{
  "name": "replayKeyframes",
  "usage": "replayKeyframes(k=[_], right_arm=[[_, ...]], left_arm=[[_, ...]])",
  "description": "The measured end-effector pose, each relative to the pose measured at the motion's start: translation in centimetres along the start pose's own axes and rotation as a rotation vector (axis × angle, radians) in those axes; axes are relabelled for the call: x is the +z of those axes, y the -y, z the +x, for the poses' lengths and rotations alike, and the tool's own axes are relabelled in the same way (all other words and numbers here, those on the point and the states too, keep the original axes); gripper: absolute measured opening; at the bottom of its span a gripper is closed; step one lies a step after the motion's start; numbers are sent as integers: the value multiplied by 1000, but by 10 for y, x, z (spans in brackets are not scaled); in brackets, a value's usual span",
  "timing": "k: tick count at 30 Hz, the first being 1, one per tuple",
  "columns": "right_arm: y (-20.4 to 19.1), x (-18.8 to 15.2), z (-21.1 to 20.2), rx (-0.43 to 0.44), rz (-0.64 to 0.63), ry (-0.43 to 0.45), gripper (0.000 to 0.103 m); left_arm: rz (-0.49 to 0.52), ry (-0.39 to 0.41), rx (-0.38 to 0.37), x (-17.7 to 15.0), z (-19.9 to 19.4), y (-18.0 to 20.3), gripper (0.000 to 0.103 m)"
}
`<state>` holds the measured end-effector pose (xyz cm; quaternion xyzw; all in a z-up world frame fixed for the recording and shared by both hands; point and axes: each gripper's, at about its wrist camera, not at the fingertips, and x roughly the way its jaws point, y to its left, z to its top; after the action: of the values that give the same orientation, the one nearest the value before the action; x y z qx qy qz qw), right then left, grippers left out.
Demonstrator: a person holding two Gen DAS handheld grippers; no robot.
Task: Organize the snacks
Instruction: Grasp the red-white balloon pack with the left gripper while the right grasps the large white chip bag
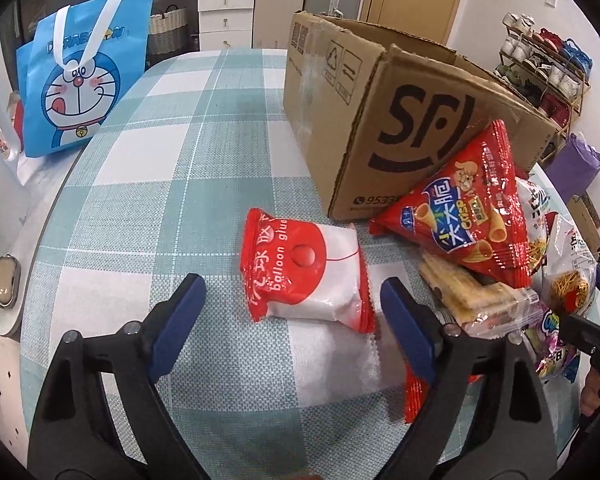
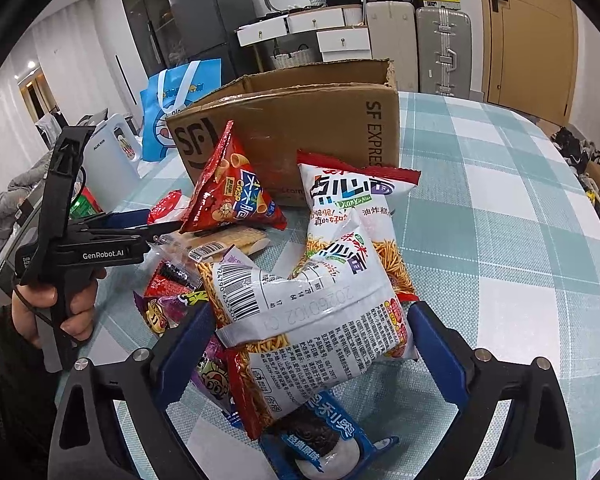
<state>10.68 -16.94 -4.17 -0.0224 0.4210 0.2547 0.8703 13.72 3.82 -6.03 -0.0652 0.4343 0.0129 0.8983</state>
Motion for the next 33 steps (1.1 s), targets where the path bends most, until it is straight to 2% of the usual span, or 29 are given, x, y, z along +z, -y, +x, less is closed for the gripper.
replayKeyframes(k=[5,7,13,16,22,33], right_arm=[[0,-1,0,-2,-8,1,98],[-1,-1,0,0,-11,2,97],[-1,-3,-3,13,-24,9,90],[-2,-4,-6,26,-31,20,84],[-2,-3,-12,40,-44,42,75],[2,1,-21,54,-36,80,68]], left_arm=[[14,9,1,-2,-3,4,76],[24,15,1,-3,-4,5,65],[49,24,-16,-7,-8,11,49],[52,30,-27,-8,-10,12,45],[61,42,-38,-11,-16,15,44],[51,94,-56,-9,-34,12,44]])
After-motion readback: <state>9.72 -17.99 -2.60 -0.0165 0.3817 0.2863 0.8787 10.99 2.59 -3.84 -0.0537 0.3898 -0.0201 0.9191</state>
